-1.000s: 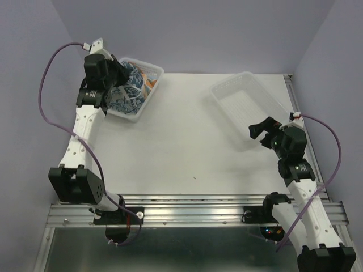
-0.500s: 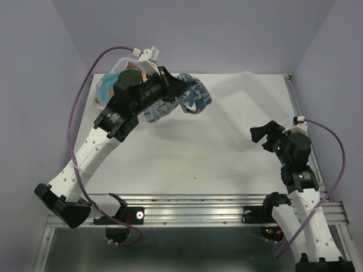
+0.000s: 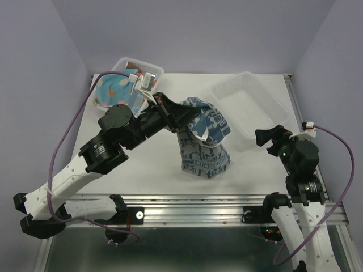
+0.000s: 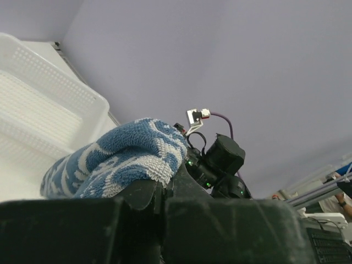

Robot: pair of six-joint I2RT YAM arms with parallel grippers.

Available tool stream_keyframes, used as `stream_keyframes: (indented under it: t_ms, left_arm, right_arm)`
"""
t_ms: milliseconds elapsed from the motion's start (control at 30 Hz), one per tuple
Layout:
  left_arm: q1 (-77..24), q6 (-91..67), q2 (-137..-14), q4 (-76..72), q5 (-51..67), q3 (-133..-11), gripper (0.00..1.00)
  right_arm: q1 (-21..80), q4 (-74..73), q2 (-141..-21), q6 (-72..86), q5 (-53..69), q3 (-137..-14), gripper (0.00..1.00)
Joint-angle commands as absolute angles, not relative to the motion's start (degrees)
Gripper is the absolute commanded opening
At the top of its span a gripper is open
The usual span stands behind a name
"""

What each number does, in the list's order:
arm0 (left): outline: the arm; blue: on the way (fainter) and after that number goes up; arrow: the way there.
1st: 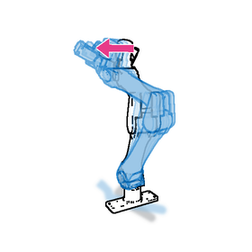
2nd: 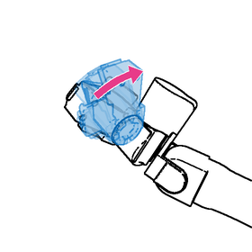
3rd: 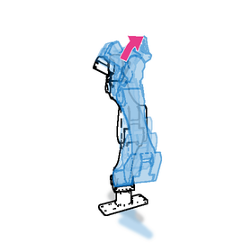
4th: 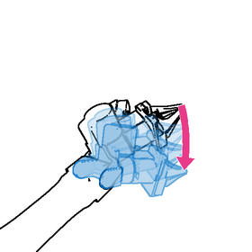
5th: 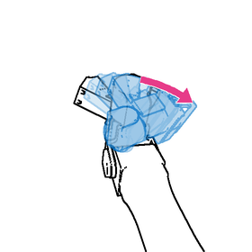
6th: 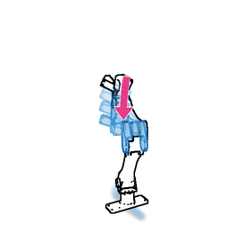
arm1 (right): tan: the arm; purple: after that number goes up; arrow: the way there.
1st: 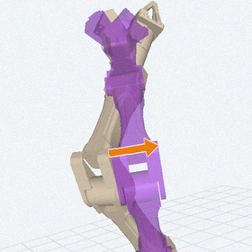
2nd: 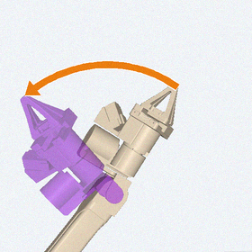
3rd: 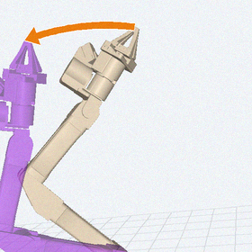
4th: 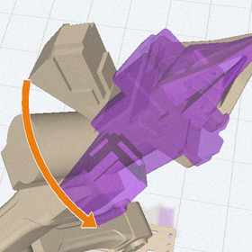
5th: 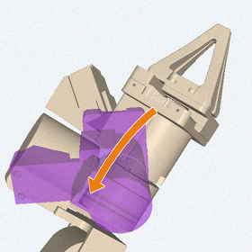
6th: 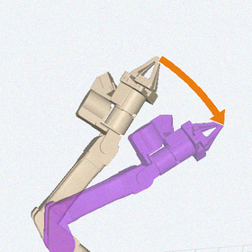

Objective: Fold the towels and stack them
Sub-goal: Move the towel to the center of the board

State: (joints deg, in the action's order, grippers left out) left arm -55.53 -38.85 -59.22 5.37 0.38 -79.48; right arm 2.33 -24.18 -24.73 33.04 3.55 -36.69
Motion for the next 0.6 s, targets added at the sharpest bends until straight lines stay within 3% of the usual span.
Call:
stream_keyframes:
  t_ms: [0,200,400,567]
  left_arm:
    - [-60.5,-41.1,-59.9,0.3,-1.2,-76.8,0.00]
    - [-66.7,-41.7,-61.9,0.4,-4.3,-75.9,0.00]
    - [-66.8,-42.0,-62.5,-1.1,-10.0,-73.5,0.00]
    - [-59.8,-43.1,-62.9,-0.9,-13.0,-70.1,0.00]
  right_arm:
    - [2.3,-26.2,-23.4,33.6,1.0,-40.3,1.00]
    - [2.3,-25.3,-23.7,33.8,1.1,-39.2,1.00]
    - [2.4,-23.8,-25.7,33.9,0.8,-38.1,1.00]
    - [2.3,-22.3,-27.9,34.2,1.4,-36.7,1.00]
